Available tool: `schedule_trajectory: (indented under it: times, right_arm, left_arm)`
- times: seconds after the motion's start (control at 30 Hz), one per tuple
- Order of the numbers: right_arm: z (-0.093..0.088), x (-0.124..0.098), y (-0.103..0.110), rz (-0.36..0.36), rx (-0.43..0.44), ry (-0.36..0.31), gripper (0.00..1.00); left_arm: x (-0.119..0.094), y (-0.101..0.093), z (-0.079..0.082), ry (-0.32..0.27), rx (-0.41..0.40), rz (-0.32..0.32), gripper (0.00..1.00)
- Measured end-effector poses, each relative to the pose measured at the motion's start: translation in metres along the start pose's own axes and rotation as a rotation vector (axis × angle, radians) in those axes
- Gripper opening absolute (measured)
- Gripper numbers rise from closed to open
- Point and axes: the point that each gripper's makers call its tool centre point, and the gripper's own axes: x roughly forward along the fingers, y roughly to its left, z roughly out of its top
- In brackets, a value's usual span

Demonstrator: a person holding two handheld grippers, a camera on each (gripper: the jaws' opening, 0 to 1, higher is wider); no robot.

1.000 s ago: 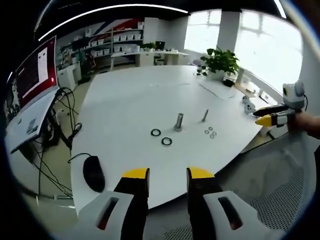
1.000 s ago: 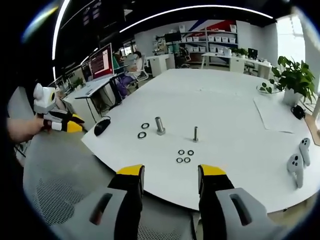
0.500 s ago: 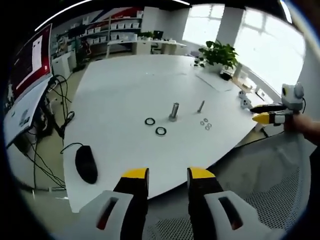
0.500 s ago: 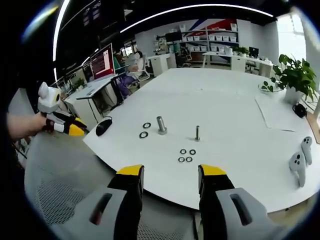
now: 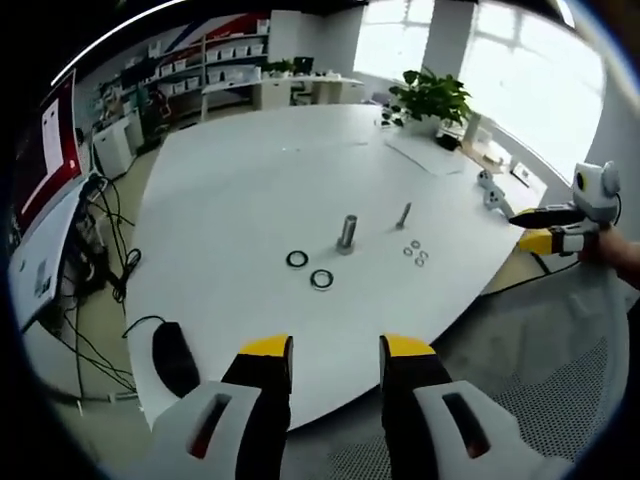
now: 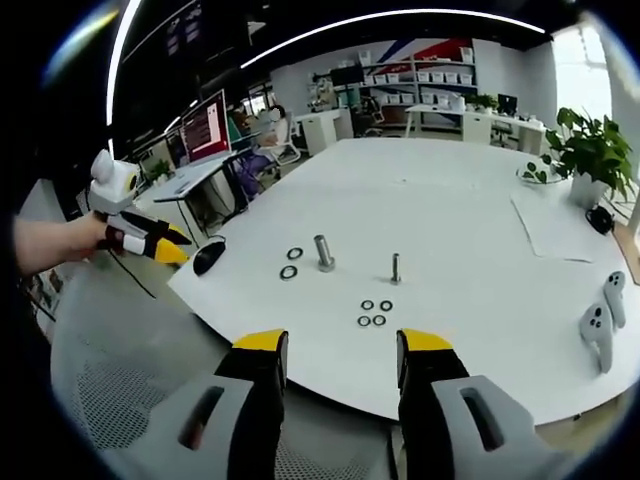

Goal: Place the washer onto the threaded stud by aligning its center hole with the stud, sliding it down to the base, and recovering from edge contact or off-axis alignment until the washer reaches the visible bottom stop.

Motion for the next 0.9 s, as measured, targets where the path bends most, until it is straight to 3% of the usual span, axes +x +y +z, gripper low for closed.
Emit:
schedule_trajectory:
  times: [0.13, 0.23, 0.3, 0.47, 0.9]
  right_arm:
    - [0.001, 0.0, -0.001, -0.003, 0.003, -0.005, 0.46]
    - [0.001, -0.001, -0.001, -0.003, 0.0, -0.008, 0.46]
    - [0.001, -0.001, -0.001, -0.003, 0.002, -0.009, 0.46]
    - [0.001, -0.001, -0.001, -0.002, 0.001, -0.011, 0.46]
    - [0.0, -0.001, 0.001, 0.008, -0.011, -0.007, 0.46]
  left_arm:
    - [0.009, -0.003, 0.007, 0.0, -0.013, -0.013, 0.33]
    - [0.018, -0.015, 0.013, -0.01, -0.109, -0.076, 0.33]
    - [0.022, -0.013, 0.018, -0.034, -0.148, -0.074, 0.33]
    - [0.037, -0.011, 0.018, -0.001, -0.131, -0.069, 0.33]
    - [0.08, -0.012, 0.025, 0.1, 0.007, -0.054, 0.33]
